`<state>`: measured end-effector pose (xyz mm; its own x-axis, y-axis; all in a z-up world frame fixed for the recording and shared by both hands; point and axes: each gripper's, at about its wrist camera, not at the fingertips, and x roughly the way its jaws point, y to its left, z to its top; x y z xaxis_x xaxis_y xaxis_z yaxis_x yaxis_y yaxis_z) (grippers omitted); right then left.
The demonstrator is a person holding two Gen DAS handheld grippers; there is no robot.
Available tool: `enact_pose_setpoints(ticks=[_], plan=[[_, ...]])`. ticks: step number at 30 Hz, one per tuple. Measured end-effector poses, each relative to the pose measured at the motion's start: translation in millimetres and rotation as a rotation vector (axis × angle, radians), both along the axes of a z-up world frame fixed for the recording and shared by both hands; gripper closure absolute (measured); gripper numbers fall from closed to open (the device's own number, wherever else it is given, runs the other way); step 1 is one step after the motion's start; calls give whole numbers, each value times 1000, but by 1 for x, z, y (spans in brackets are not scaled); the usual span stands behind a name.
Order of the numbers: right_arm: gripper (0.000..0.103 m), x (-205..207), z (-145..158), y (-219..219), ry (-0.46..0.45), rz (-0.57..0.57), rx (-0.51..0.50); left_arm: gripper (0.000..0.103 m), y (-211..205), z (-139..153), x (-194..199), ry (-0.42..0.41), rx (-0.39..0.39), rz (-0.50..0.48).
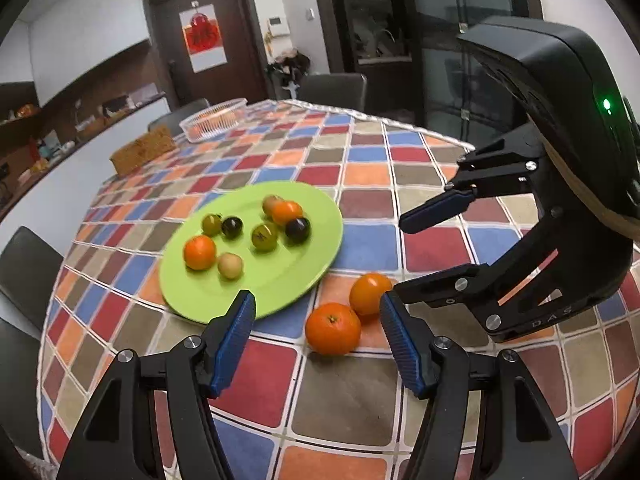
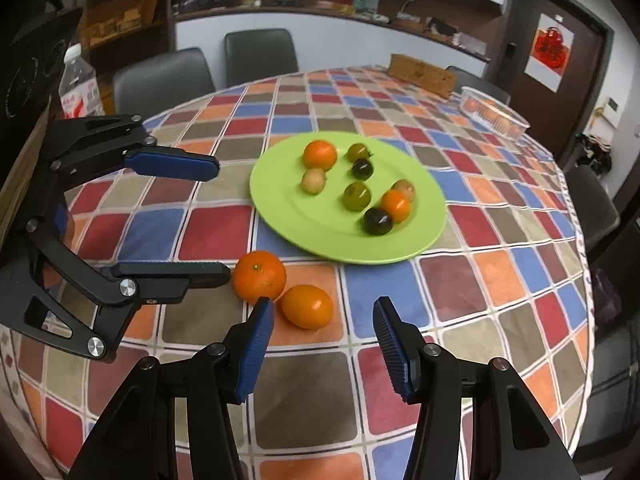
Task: Organize fruits
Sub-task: 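Withdraw both open tools from the plate toward the two remaining oranges, then grasp a large orange with the left tool while the right tool grasps a smaller orange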
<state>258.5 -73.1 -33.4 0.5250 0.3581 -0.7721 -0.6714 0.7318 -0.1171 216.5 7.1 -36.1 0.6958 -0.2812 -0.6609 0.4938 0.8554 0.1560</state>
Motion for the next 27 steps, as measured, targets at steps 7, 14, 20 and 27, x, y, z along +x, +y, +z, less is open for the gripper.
enact_pose_setpoints(ticks=[7,14,20,27], plan=[[51,14,-22,7,57,51,-51,46,-1,-21,12,78,18,-42],[55,23,-36,10,94,80,-72,52,-4,-33,20,116,44,-74],[59,26,-40,14,114,108,-65,60,-5,-38,25,139,42,-84],[67,30,-43,15,147,117,-29,64,-5,-39,28,155,11,-77]])
